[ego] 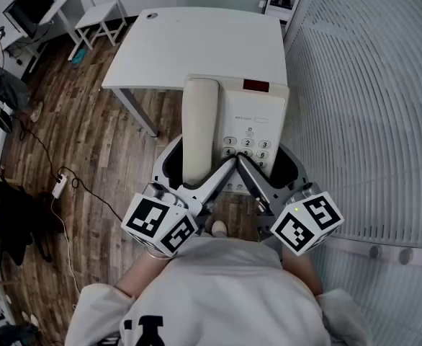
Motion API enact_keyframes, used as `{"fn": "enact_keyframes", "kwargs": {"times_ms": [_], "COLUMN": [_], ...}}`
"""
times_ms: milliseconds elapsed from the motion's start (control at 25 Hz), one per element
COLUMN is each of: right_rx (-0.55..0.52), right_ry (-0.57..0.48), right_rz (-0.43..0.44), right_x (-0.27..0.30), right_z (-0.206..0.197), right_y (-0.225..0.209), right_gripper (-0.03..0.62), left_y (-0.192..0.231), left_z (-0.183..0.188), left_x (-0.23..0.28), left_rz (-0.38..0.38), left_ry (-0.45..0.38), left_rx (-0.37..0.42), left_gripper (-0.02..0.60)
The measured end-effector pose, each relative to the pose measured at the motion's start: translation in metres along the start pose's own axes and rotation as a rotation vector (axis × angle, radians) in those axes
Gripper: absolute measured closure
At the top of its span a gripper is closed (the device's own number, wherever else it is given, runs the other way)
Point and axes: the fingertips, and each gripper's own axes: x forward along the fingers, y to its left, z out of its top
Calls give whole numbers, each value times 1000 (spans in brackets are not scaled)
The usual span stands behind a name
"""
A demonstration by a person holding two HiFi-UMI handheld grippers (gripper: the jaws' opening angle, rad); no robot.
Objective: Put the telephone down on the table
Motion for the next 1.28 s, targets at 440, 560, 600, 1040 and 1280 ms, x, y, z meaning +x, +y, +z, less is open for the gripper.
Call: {"fn": "enact_keyframes", "kwargs": {"times_ms": [440,560,600,1040,1280], "right_rx": [-1,-9,-6,19,41], "right_ry": [-6,-17,-20,-16,2], "right_rz": [-13,-14,-15,-24,-14], "right_x": [-11,-15,-15,-26,-24], "right_z": [4,8,7,19,16], "right_y": [2,-1,-1,-33,-46], "right_gripper": [272,272,272,272,272], "left_y": [-10,-15,-15,-33,-34], "left_z": [2,2,2,-4,-12], "left_x": [-2,1,1,32,42], "left_rz": [-12,-21,-23,-19,1], "left_ry": [4,1,3,15,32], "left_rx": [-3,-2,2,11,-1], "left_gripper": [172,172,172,172,172]}}
